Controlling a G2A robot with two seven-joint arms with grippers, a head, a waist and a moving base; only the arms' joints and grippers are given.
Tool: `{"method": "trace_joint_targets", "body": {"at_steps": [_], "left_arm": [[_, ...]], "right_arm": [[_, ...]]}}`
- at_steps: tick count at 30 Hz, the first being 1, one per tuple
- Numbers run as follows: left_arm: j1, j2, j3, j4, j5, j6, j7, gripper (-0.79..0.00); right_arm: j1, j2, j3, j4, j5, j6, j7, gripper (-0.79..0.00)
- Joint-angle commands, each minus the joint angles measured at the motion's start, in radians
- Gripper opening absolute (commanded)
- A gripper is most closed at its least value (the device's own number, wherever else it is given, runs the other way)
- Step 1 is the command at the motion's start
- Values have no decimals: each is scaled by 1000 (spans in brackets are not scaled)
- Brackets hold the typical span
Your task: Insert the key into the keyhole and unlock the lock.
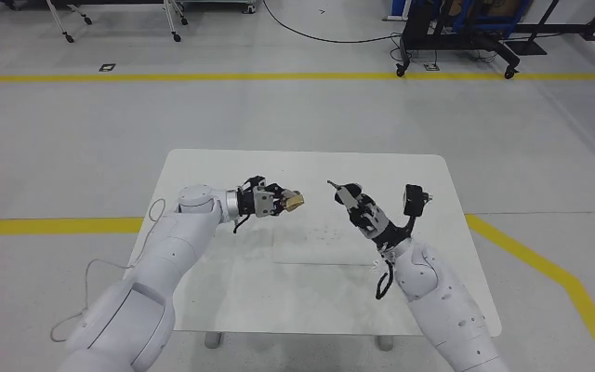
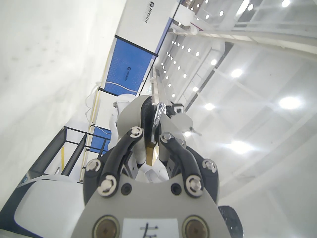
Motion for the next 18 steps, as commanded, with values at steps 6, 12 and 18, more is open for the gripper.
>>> {"method": "trace_joint_targets", "body": {"at_steps": [6, 12, 18], "left_arm": [[-4, 5, 13, -41, 71, 141, 55, -785], [-2, -8, 24, -69, 78, 233, 89, -785], [-16, -32, 45, -74, 91, 301, 154, -785]], "right_arm": [[-122, 29, 30, -189, -889, 281, -239, -785], [-148, 44, -9, -253, -1210, 405, -202, -785], [-182, 54, -18, -357, -1408, 467, -17, -785]]}}
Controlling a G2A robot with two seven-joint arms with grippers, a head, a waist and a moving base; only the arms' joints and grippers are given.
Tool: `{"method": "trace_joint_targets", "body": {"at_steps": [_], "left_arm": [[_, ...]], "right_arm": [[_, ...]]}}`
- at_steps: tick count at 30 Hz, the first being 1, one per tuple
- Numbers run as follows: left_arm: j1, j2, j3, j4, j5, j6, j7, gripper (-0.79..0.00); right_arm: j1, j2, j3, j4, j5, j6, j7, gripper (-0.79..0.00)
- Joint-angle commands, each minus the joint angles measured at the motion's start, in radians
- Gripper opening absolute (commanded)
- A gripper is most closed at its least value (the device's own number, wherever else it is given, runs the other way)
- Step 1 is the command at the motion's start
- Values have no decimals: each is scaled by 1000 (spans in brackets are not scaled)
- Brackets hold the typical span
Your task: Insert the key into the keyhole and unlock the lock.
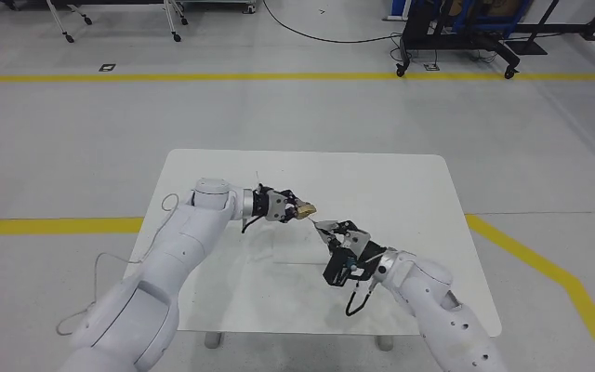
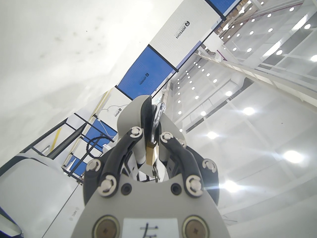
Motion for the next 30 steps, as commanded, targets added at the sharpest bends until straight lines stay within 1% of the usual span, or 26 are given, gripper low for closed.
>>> {"method": "trace_joint_targets", "body": {"at_steps": [1, 4, 6, 9, 12, 13, 22, 26, 30], "left_arm": [[0, -8, 6, 8, 3, 7, 20, -785], [2, -15, 7, 32, 1, -5, 20, -785], [2, -18, 8, 42, 4, -19, 19, -785], [4, -22, 9, 47, 18, -68, 14, -785], [10, -24, 8, 50, 27, -118, -1, -785], [11, -24, 8, 49, 26, -123, -4, -785], [11, -24, 8, 49, 26, -123, -4, -785], [11, -24, 8, 49, 26, -123, -4, -785], [11, -24, 8, 49, 26, -123, -4, -785]], "right_arm": [[-25, 1, -9, -47, -96, 47, 121, -785], [-59, 0, -49, -97, -174, 73, 210, -785], [-75, 0, -69, -117, -203, 80, 242, -785], [-86, -1, -91, -130, -228, 93, 275, -785], [-87, -1, -93, -131, -225, 97, 276, -785], [-87, -1, -93, -131, -225, 97, 276, -785], [-84, -1, -96, -125, -231, 99, 273, -785], [-49, -1, -124, -71, -311, 112, 287, -785], [-28, 0, -113, -62, -286, 95, 281, -785]]}}
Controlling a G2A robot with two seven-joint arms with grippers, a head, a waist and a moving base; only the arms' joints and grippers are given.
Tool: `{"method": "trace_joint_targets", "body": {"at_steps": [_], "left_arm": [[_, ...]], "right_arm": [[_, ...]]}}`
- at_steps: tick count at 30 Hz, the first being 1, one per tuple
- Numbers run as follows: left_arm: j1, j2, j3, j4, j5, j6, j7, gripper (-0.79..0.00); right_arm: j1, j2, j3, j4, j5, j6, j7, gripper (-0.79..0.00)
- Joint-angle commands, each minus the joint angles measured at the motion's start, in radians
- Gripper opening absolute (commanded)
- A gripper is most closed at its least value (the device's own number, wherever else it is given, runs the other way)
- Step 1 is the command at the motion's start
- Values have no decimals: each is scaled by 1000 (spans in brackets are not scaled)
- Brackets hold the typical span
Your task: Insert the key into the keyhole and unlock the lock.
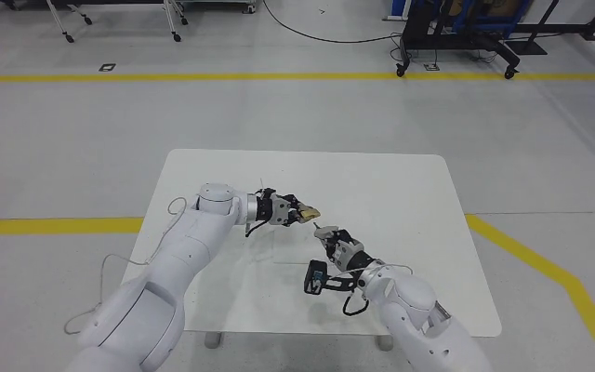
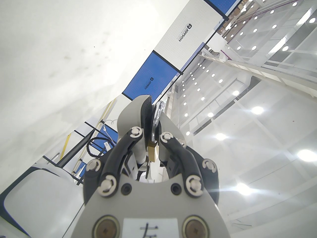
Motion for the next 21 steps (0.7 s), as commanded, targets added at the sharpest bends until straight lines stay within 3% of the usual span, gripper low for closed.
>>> {"method": "trace_joint_targets", "body": {"at_steps": [1, 11, 21], "left_arm": [[0, 0, 0, 0, 0, 0, 0, -785], [0, 0, 0, 0, 0, 0, 0, -785], [0, 0, 0, 0, 0, 0, 0, -785]], "right_arm": [[6, 2, 7, -8, -13, -11, 5, -785], [36, 3, -43, -28, -99, -88, 80, -785], [71, -4, -79, -17, -108, -98, 122, -785]]}}
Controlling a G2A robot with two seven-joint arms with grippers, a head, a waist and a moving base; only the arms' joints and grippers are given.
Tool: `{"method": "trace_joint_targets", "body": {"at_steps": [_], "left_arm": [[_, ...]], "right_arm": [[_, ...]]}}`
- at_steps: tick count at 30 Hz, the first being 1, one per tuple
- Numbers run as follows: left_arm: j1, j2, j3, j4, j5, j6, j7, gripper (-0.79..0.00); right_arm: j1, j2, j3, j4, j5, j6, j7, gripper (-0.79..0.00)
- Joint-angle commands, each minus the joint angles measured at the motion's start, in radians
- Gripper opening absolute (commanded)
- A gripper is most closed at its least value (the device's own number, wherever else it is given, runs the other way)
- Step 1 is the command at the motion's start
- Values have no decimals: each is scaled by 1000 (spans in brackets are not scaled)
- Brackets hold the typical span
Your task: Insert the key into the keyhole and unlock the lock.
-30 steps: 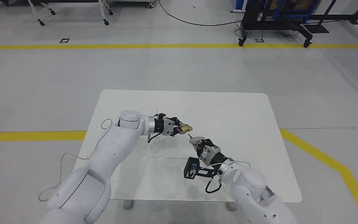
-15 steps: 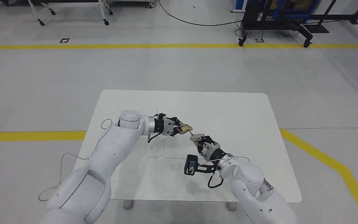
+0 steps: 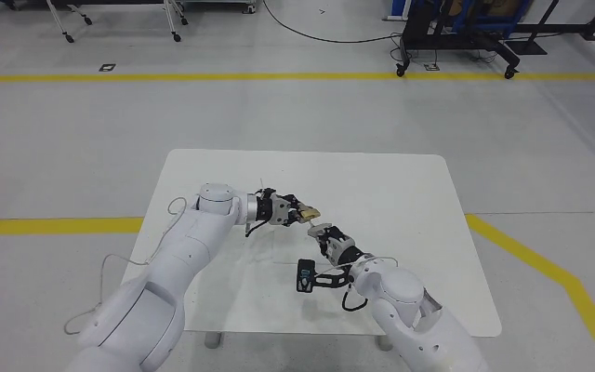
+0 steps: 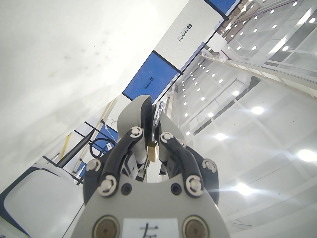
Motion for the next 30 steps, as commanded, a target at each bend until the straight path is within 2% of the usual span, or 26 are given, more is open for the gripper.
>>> {"method": "trace_joint_targets", "body": {"at_steps": [1, 20, 23, 30], "left_arm": [[0, 0, 0, 0, 0, 0, 0, -785], [3, 0, 0, -3, 0, -2, 5, -785], [23, 5, -9, -40, 13, -13, 51, -785], [52, 24, -34, -103, 33, 5, 67, -785]], "right_arm": [[-2, 0, 3, -4, -1, 3, 7, -785], [10, -3, -6, 10, 17, 16, 42, -785], [11, -3, -11, 9, 10, 13, 50, -785], [16, -5, -18, 20, 6, 14, 67, -785]]}}
